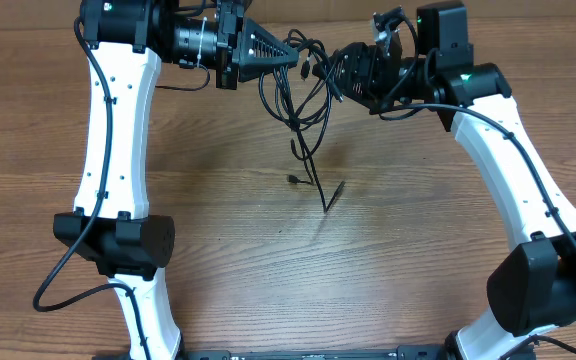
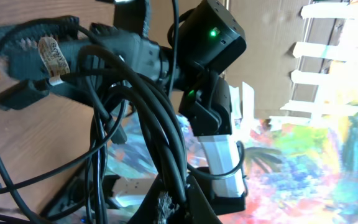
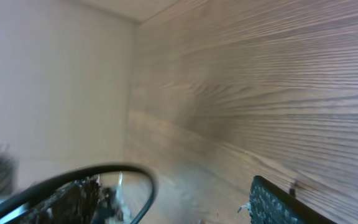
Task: Untangle cables
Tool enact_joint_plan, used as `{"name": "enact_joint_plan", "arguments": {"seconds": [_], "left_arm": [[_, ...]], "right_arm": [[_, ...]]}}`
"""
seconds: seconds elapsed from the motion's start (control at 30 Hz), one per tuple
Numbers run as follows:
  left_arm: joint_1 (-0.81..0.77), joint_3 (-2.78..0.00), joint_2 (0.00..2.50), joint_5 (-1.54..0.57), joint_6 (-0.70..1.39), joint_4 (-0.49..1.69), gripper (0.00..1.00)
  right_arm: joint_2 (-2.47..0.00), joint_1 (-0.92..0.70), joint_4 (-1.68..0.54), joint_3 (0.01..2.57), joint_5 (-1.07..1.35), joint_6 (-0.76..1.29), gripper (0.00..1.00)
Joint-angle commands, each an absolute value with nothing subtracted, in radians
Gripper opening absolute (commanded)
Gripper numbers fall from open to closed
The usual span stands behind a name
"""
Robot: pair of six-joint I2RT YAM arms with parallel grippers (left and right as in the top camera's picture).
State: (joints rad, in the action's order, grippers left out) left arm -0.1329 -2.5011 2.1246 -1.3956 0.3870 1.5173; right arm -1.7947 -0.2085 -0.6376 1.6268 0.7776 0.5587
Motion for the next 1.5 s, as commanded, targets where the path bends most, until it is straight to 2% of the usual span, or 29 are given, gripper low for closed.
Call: {"name": "enact_joint_plan", "arguments": {"seconds": [0.0, 0.5, 0.7, 1.1, 1.17, 1.4, 1.47], "left_arm": [[-0.131, -2.527, 2.091, -1.460, 0.420, 1.512, 0.04], [-0.131, -2.527, 2.091, -1.460, 0.397, 1.488, 0.04], [-0.131, -2.527, 2.091, -1.456, 0.321, 1.487, 0.04], [-0.131, -2.527, 2.091, -1.340, 0.242, 1.489, 0.04], [-0.131, -2.527, 2.091, -1.237, 0.190, 1.498, 0.04], [-0.161, -2.526, 2.091, -0.469, 0.180, 1.590, 0.04], [-0.183, -2.521, 2.091, -0.311, 0.179, 1.602, 0.04]], "right_arm": [[-1.798, -0.213, -0.624, 1.643, 0.632, 0.636, 0.75], [-1.798, -0.212, -0.896, 1.642, 0.176, 0.625, 0.72], [-1.798, -0.212, -1.068, 1.642, 0.001, 0.599, 0.73], [-1.798, -0.212, -1.332, 1.641, -0.098, 0.541, 0.75], [-1.798, -0.212, -1.383, 1.641, -0.137, 0.541, 0.77], [-1.798, -0.200, -1.480, 1.641, -0.158, 0.529, 0.77], [-1.798, -0.199, -1.493, 1.641, -0.156, 0.513, 0.77]]}}
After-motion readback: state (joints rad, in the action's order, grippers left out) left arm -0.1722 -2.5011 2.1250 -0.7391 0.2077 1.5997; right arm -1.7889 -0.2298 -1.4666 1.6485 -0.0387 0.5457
